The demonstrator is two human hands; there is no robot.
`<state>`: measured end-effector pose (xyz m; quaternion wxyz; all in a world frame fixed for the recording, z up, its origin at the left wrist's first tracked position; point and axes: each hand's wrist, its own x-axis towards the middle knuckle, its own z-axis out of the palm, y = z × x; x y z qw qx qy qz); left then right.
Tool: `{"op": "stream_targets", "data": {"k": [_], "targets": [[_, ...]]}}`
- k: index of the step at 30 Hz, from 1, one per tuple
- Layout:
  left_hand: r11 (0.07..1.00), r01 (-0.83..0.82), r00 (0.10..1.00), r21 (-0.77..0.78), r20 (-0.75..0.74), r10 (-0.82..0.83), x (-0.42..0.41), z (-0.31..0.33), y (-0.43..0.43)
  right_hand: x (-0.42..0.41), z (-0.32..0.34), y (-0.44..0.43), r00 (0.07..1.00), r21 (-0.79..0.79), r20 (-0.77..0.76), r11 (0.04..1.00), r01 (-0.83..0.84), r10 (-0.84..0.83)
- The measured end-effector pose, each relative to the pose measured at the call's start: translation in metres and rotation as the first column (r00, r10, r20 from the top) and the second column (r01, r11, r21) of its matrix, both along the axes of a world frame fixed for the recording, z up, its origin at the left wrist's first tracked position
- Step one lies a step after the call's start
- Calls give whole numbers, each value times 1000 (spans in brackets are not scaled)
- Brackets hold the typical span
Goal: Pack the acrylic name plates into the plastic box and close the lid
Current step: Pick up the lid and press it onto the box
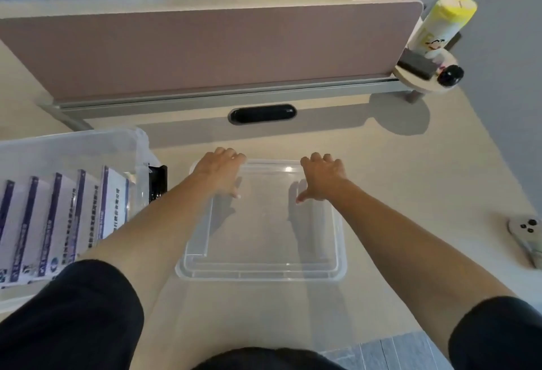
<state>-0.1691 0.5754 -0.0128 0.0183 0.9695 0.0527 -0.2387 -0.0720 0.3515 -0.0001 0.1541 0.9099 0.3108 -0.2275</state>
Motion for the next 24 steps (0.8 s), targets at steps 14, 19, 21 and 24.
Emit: {"op": "stream_targets", "data": {"k": [14, 19, 21, 24], "targets": [[990, -86, 991, 108, -89, 96, 37, -57, -7, 53, -84, 12, 980, 25, -83, 983, -181, 182], [991, -89, 983, 99, -152, 103, 46, -51, -4, 58, -79, 22, 974, -30, -159, 985, -169, 162], [991, -115, 979, 69, -160, 124, 48, -40, 2, 63, -65, 25, 974, -33, -158, 985, -171, 164], [982, -186, 975, -11, -125, 183, 56, -9, 13, 71, -26, 29, 977, -11, -53, 978, -208, 207]]}}
